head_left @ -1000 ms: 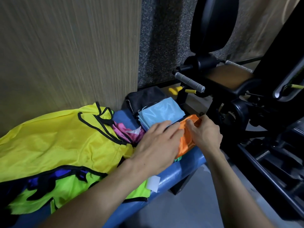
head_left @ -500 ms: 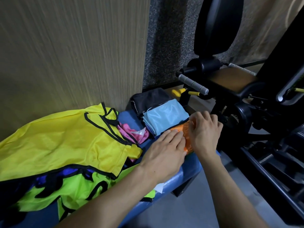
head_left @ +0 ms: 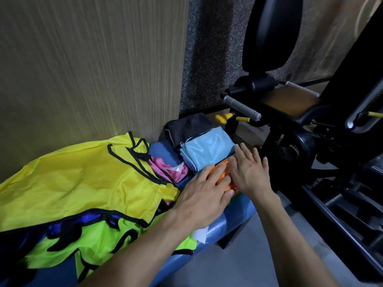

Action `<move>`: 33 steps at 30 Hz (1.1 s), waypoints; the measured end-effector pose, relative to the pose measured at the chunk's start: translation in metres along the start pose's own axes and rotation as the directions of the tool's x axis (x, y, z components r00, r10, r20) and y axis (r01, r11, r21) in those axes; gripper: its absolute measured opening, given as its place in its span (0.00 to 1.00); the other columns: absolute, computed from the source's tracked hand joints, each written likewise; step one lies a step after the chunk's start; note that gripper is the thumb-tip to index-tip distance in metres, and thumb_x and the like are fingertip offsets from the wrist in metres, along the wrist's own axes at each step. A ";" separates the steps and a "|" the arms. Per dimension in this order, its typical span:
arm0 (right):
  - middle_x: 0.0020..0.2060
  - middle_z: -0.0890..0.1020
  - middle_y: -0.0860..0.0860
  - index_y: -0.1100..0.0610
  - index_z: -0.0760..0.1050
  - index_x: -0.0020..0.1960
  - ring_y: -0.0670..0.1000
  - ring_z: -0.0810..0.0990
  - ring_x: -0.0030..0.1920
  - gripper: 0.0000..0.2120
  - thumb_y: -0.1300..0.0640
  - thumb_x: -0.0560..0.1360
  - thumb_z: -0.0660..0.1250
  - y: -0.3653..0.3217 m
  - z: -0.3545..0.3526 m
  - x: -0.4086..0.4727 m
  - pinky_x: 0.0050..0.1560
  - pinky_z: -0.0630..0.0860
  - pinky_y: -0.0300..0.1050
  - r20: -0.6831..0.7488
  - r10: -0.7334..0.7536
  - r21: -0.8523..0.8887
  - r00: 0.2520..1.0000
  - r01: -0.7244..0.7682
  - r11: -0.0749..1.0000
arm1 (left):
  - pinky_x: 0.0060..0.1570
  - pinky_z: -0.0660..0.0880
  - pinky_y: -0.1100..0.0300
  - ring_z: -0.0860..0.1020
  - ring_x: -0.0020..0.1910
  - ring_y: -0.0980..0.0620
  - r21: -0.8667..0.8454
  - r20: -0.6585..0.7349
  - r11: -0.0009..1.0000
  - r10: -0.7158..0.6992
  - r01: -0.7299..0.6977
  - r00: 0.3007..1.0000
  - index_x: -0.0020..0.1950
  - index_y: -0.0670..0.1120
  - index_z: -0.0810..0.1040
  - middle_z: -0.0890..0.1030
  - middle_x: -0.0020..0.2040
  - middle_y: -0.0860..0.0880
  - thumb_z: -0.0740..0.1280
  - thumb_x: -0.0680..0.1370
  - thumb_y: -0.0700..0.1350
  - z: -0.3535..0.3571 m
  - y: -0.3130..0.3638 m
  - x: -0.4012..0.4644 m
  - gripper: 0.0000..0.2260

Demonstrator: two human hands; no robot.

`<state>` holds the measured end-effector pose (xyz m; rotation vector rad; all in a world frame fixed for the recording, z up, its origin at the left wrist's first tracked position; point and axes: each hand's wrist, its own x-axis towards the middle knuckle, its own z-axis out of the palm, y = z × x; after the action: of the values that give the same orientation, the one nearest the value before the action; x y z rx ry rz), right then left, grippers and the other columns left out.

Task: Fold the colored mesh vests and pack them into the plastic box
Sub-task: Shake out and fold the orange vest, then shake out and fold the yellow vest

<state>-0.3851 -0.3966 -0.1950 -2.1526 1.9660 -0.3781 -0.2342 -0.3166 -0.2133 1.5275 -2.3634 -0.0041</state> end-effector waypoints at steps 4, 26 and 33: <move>0.83 0.43 0.44 0.46 0.41 0.83 0.54 0.39 0.82 0.28 0.44 0.85 0.41 -0.001 0.011 -0.004 0.79 0.36 0.59 0.031 0.056 0.047 0.998 -0.058 0.997 | 0.75 0.65 0.46 0.58 0.79 0.44 0.051 0.027 0.999 0.008 -0.010 1.000 0.74 0.48 0.71 0.60 0.82 0.46 0.45 0.85 0.57 0.006 -0.001 -0.002 0.26; 0.75 0.71 0.54 0.58 0.68 0.76 0.58 0.60 0.79 0.23 0.50 0.84 0.60 -0.084 -0.001 -0.064 0.79 0.55 0.60 -0.173 -0.466 0.093 0.867 0.486 0.869 | 0.66 0.71 0.53 0.66 0.67 0.51 0.105 0.016 0.910 -0.406 0.402 0.914 0.71 0.53 0.71 0.69 0.67 0.56 0.63 0.75 0.70 -0.084 -0.070 -0.149 0.31; 0.63 0.78 0.55 0.59 0.73 0.71 0.57 0.76 0.64 0.20 0.51 0.83 0.62 -0.101 -0.003 -0.078 0.65 0.73 0.52 -0.057 -0.480 0.179 0.875 0.482 0.858 | 0.52 0.77 0.53 0.78 0.50 0.51 0.036 -0.214 0.917 -0.381 0.397 0.900 0.52 0.51 0.81 0.80 0.50 0.55 0.66 0.80 0.53 -0.078 -0.064 -0.159 0.08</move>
<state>-0.2975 -0.3091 -0.1644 -2.4925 1.3007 -0.6243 -0.0966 -0.1890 -0.1938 1.9162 -1.8889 0.1468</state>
